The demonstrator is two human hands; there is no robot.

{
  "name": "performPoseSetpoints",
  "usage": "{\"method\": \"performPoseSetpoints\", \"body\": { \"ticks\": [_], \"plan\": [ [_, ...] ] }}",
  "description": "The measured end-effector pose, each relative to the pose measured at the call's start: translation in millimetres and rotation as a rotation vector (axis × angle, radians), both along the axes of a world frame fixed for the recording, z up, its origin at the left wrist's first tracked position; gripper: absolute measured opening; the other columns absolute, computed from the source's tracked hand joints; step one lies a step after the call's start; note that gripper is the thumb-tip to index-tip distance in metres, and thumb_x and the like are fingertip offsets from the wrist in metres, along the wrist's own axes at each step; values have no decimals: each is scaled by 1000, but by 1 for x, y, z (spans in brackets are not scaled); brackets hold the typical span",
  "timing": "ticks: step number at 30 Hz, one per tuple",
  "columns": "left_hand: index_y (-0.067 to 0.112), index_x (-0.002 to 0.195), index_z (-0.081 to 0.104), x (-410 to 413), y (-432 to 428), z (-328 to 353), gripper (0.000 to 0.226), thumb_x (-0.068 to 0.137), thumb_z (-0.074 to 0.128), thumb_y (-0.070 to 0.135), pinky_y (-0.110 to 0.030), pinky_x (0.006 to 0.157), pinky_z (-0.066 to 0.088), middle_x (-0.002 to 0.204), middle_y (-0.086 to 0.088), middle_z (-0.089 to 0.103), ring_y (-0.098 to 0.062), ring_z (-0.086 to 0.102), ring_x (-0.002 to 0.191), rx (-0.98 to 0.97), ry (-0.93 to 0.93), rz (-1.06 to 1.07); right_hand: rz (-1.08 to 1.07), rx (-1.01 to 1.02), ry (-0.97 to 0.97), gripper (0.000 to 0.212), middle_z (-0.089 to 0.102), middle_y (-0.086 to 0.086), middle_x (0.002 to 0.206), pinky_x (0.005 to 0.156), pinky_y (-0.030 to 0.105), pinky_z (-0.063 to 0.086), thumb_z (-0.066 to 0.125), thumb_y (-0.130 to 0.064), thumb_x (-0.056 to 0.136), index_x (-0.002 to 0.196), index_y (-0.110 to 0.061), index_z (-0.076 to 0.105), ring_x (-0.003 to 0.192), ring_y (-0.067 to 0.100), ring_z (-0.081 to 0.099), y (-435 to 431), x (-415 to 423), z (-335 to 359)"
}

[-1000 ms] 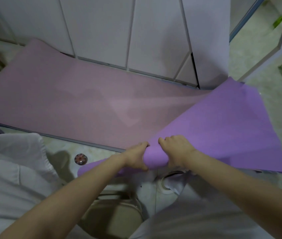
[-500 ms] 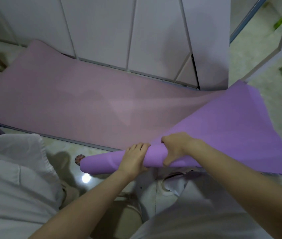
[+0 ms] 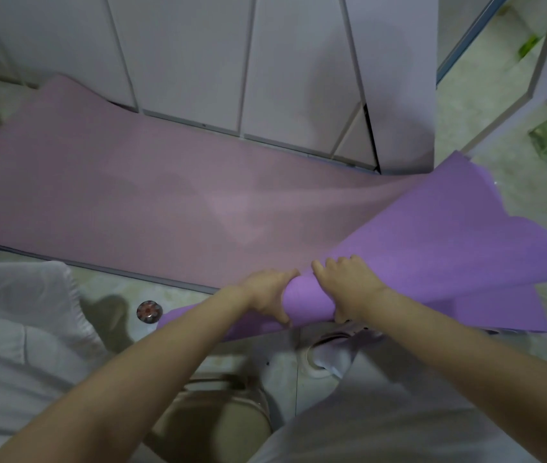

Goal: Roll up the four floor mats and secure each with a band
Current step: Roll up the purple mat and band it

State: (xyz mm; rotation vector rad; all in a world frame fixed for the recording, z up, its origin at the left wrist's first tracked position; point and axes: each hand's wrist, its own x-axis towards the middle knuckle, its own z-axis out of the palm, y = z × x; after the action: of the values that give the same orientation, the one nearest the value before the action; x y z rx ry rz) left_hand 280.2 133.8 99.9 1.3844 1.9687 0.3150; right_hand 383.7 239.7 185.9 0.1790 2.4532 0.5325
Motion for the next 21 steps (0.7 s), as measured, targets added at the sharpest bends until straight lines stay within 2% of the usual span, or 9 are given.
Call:
{"method": "performPoseSetpoints", "body": {
  "ticks": [2,4,6,9,12,14,17,19,21],
  "plan": [
    [21,133,38,8,-3,-4,80,68,81,36,-27,85,38,130,-4,52,-25,52,115,29,-40,35,-43,-47,-41,65,59,8,112,67,29,32,74,-30,72,121,-9,36,100,27,61,5,-2,1],
    [22,142,29,20,-11,-12,88,70,77,37,-33,96,36,138,-2,43,-23,44,124,85,-16,90,-101,-84,-87,68,61,9,111,66,29,34,75,-31,70,121,-8,36,99,28,61,11,-5,2],
    [21,149,14,33,-20,-22,102,71,75,41,-42,108,26,145,-3,31,-22,32,133,107,78,137,-165,-131,-116,74,61,10,113,69,30,37,78,-36,67,122,-8,38,101,31,60,15,-11,7],
    [19,152,3,50,-28,-32,110,71,73,45,-44,112,14,148,-3,24,-18,23,138,113,146,190,-222,-191,-182,81,59,10,118,72,29,37,81,-41,63,125,-9,39,105,30,58,16,-17,9],
    [19,147,23,49,-25,-39,94,70,74,40,-36,107,25,138,-4,39,-23,37,129,173,108,226,-255,-220,-218,82,59,11,120,74,29,37,81,-43,64,126,-9,38,106,30,58,16,-19,10],
    [17,140,34,40,-22,-40,84,69,75,36,-36,101,35,130,-7,47,-28,45,120,178,83,226,-250,-220,-177,78,58,11,121,74,29,37,78,-42,68,126,-9,38,107,30,58,16,-17,7],
    [17,137,37,27,-20,-36,77,73,74,37,-37,96,39,128,-7,51,-29,49,117,155,72,243,-66,-56,-45,69,50,12,127,90,34,37,72,-32,75,129,-11,36,114,28,52,9,-7,0],
    [17,136,39,20,-18,-31,71,76,71,39,-36,93,39,128,-7,51,-29,49,116,169,92,252,41,66,27,69,42,15,130,102,40,29,66,-17,79,137,-9,27,118,30,44,6,-1,-4],
    [18,137,38,10,-16,-26,69,78,70,37,-36,93,38,129,-6,50,-29,49,117,167,157,212,53,90,88,68,42,17,127,102,41,29,62,-10,80,138,-9,25,115,31,44,10,1,-6]
  ]
}}
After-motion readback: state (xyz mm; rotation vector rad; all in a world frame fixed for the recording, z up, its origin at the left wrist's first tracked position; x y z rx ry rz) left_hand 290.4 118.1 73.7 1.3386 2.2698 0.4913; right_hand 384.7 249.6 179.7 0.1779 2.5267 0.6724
